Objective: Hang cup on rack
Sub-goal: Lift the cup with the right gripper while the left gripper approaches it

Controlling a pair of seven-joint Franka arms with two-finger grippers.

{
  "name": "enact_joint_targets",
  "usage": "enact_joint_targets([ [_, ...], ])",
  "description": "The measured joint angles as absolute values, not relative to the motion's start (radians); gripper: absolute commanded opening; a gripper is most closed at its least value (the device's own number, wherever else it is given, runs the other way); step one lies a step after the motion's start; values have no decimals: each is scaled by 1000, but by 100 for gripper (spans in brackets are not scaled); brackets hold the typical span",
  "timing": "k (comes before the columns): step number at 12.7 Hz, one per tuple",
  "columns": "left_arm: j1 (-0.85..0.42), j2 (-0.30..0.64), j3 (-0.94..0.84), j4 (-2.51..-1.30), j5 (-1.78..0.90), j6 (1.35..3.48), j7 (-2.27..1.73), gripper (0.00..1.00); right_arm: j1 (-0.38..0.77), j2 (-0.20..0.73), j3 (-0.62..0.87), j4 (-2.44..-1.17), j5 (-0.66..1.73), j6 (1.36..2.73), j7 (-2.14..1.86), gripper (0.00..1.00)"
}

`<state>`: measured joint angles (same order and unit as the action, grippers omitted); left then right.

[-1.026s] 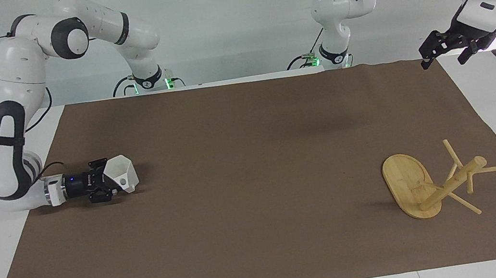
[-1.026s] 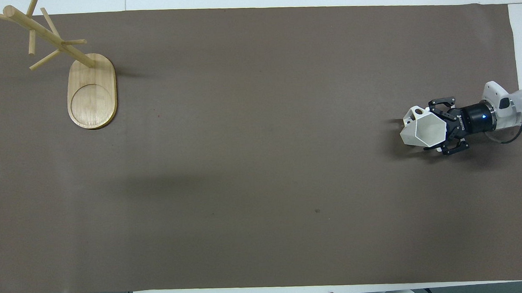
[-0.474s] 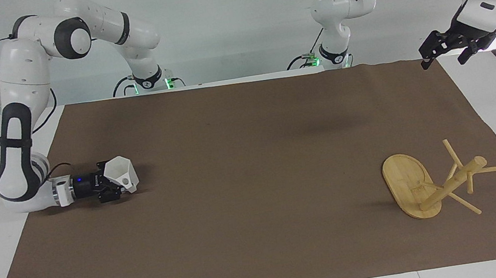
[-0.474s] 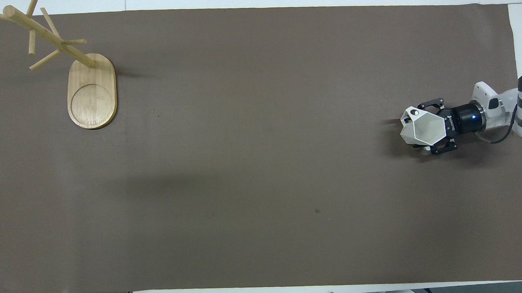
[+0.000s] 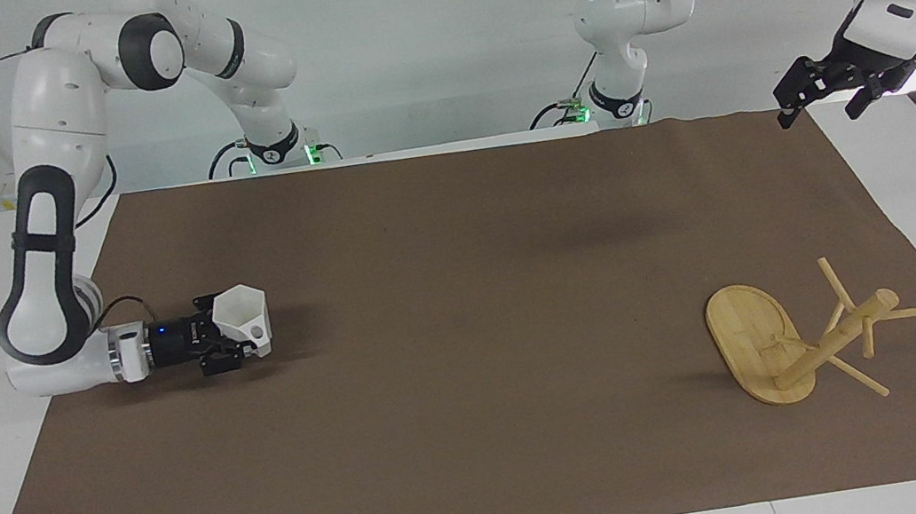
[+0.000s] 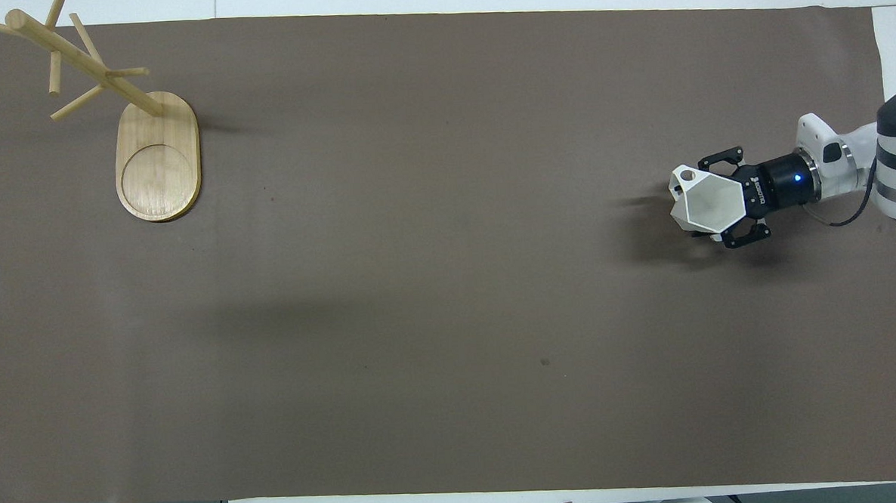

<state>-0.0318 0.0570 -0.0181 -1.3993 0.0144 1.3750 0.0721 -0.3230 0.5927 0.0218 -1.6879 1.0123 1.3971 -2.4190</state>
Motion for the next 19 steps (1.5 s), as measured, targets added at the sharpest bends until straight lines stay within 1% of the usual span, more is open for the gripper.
enact_joint_targets([
  [2, -32, 57, -19, -1399, 14, 1375, 72, 100, -213, 530, 22, -1750, 1147, 1488, -2353, 16],
  [4, -36, 57, -28, -1399, 14, 1370, 72, 100, -98, 518, 23, -1830, 1315, 1606, -2348, 16],
  [6, -55, 54, -35, -1407, 11, 1364, 67, 100, 35, 519, 24, -1881, 1503, 1730, -2343, 16],
  [7, -80, 43, -36, -1435, 10, 1383, 45, 100, 101, 519, 25, -1888, 1584, 1790, -2329, 16],
  [9, -164, 6, -41, -1529, 4, 1499, -110, 100, 212, 517, 25, -1886, 1734, 1882, -2289, 16],
  [11, -307, -26, -47, -1618, 3, 1605, -353, 100, 323, 510, 25, -1882, 1846, 1982, -2273, 16],
  [12, -377, -29, -50, -1639, 3, 1644, -473, 100, 375, 505, 25, -1881, 1875, 2032, -2272, 16],
  [14, -476, -27, -52, -1665, 3, 1709, -639, 100, 462, 489, 25, -1868, 1913, 2184, -2275, 17],
  [15, -508, -20, -52, -1676, 3, 1731, -699, 99, 498, 478, 25, -1861, 1944, 2257, -2276, 17],
  [16, -527, -9, -52, -1686, 3, 1747, -754, 99, 532, 466, 24, -1859, 1980, 2300, -2277, 17],
  [19, -532, 17, -45, -1747, 3, 1828, -845, 99, 587, 457, 23, -1860, 2061, 2327, -2308, 17],
])
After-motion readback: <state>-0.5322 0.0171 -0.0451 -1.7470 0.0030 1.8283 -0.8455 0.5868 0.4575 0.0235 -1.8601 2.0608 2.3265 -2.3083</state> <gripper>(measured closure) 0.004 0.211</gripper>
